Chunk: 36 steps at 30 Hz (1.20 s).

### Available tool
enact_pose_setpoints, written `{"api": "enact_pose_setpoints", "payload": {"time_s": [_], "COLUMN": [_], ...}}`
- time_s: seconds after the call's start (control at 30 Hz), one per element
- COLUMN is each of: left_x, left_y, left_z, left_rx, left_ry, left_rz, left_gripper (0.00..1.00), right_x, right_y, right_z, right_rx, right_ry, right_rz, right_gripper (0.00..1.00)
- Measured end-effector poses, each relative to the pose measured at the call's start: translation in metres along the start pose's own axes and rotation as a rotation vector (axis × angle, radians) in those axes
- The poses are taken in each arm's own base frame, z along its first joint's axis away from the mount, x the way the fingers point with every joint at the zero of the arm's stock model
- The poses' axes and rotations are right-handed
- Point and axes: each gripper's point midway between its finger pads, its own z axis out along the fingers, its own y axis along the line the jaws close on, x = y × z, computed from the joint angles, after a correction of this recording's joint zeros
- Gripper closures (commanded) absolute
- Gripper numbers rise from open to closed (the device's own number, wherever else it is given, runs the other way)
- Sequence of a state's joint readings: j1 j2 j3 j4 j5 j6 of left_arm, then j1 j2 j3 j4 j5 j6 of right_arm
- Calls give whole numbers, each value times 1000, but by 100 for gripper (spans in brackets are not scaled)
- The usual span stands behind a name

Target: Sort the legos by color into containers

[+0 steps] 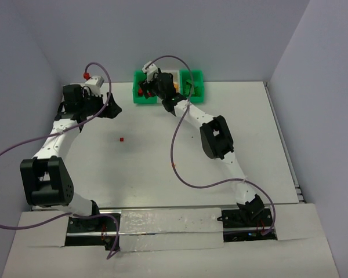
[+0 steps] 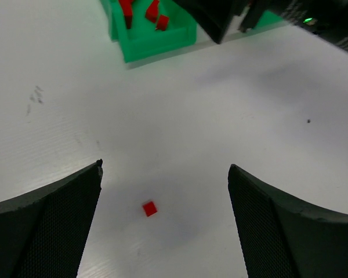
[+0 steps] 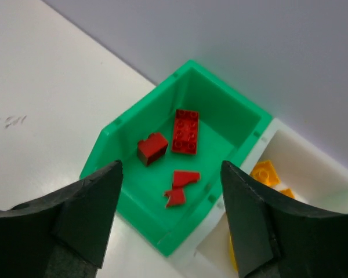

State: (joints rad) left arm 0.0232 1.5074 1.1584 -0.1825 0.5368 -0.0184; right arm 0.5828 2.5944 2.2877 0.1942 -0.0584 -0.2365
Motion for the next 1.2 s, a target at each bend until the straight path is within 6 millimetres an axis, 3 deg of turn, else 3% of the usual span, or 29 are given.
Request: {"api": "enact_pose_setpoints", "payload": {"time_s": [0.13, 0.27, 0.43, 0.5, 0.57, 0.67, 0.83, 0.97, 1.2], "left_x": [20, 63, 129, 142, 150, 156, 179, 190, 186], "left_y": [18, 31, 23, 16, 8, -1, 7, 21, 29], "left_z": [1, 9, 19, 21, 23, 27, 33, 32, 35], "left_rx": [-69, -130, -170, -181, -196, -243, -365, -459, -509], "left_ry": [68, 206, 419, 467, 494, 515, 576, 596, 583], "left_rz": [57, 41, 0, -5, -5, -17, -72, -104, -117], "left_gripper": [14, 20, 20, 18, 19, 26, 30, 34, 47], "right_x": [-11, -53, -103, -108, -98, -63, -1, 8, 9], "right_y": [-5, -23, -52, -60, -67, -74, -78, -77, -72], "right_z": [-38, -98, -181, -205, -222, -236, -255, -259, -258], "right_rx": [-17, -11, 33, 50, 65, 83, 99, 96, 77], "right_ry": [83, 120, 125, 132, 166, 258, 425, 450, 449], "right_rz": [9, 23, 50, 67, 89, 131, 198, 220, 236], "right_gripper": [3, 0, 0, 0, 0, 0, 0, 0, 0]}}
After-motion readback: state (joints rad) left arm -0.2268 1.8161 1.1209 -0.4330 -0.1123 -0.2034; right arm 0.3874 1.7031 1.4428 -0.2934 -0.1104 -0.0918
